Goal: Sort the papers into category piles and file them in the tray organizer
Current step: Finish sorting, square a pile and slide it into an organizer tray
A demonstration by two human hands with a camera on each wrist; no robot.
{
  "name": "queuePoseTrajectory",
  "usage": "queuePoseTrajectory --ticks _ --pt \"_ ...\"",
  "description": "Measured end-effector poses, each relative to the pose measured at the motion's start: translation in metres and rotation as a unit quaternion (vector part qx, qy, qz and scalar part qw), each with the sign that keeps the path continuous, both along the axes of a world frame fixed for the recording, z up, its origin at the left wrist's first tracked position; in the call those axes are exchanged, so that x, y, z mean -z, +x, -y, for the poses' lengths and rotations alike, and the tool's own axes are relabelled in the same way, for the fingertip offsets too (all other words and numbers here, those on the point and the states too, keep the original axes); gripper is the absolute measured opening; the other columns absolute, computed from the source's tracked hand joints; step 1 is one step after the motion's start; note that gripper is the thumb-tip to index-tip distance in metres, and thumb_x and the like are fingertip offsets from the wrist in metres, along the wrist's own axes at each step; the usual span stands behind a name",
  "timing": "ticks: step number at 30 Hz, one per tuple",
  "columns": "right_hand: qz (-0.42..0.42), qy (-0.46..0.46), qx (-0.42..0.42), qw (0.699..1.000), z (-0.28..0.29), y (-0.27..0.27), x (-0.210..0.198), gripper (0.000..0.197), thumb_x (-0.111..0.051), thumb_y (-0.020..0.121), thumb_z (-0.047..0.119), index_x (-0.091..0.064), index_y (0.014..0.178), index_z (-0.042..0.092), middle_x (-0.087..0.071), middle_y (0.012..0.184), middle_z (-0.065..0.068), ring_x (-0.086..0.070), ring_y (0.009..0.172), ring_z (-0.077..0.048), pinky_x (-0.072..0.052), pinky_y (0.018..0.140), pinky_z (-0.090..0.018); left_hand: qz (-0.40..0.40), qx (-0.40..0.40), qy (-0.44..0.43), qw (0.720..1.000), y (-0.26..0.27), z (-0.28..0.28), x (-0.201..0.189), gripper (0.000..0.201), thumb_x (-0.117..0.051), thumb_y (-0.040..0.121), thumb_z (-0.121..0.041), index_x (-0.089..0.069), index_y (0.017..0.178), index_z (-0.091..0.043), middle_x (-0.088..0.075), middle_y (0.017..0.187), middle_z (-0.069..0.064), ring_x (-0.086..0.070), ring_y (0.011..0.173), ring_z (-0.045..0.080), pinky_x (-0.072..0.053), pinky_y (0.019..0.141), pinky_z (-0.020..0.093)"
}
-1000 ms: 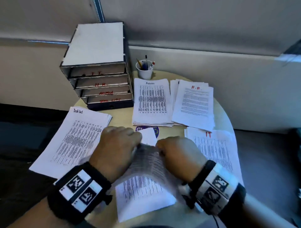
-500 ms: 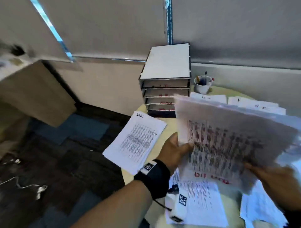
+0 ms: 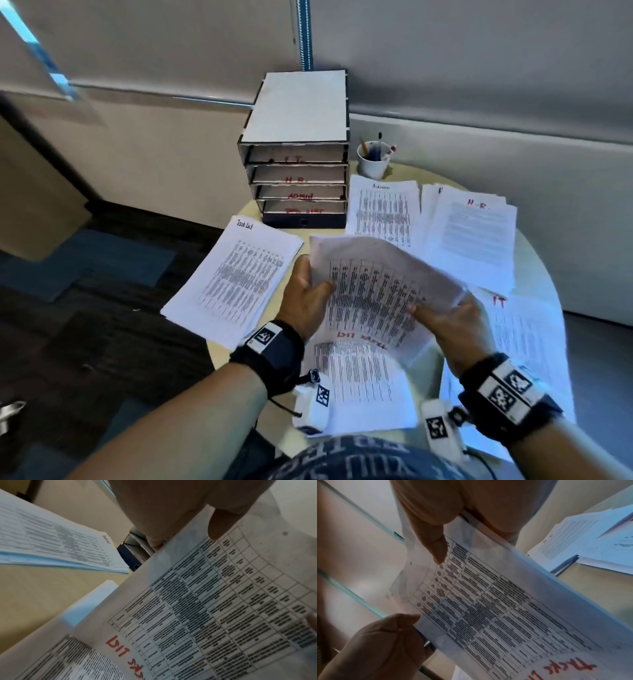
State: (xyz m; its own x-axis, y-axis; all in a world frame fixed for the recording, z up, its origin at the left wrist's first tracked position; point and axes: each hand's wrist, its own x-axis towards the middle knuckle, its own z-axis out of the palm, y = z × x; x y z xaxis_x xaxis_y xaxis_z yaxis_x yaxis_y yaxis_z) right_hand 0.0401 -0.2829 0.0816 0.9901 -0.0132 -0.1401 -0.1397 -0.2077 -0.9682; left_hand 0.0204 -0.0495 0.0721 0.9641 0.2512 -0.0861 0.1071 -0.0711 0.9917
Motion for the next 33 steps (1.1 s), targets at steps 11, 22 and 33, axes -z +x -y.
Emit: queuePoseTrajectory --ticks 11,22,33 --pt "0.158 -0.231 -0.181 0.943 -0.023 -0.005 -0.040 0.030 -0.062 0.077 0.012 -0.064 0.080 0.042 -0.067 0.079 0.011 -0.061 0.073 -0.007 -0.048 0.066 -0.028 0.120 0.054 0.312 0.941 0.003 -0.065 -0.076 0.061 -0.074 0.078 -0.019 -0.045 0.129 -0.034 -0.058 0.115 -0.009 -0.057 0.103 0.010 -0.049 0.085 0.023" --pt "0.352 -0.270 -0.138 0.886 -0.097 0.014 -0.066 0.041 -0.075 0.079 0.008 -0.063 0.117 0.016 -0.059 0.110 0.003 -0.051 0.098 -0.004 -0.036 0.095 -0.008 0.024 0.027 0.119 0.992 -0.041 -0.144 -0.032 0.013 -0.069 0.084 0.005 -0.073 0.085 -0.008 -0.070 0.080 -0.005 -0.061 0.072 0.011 -0.049 0.069 0.027" --pt "-0.004 -0.246 -0.078 0.966 -0.038 -0.008 0.026 0.043 -0.079 0.078 0.011 -0.062 0.097 0.046 -0.066 0.098 0.033 -0.065 0.085 0.007 -0.048 0.078 -0.015 -0.255 -0.346 -0.191 0.883 -0.065 -0.251 0.138 0.054 -0.082 0.077 -0.038 -0.068 0.113 0.000 -0.072 0.112 0.014 -0.072 0.091 0.025 -0.055 0.094 0.044"
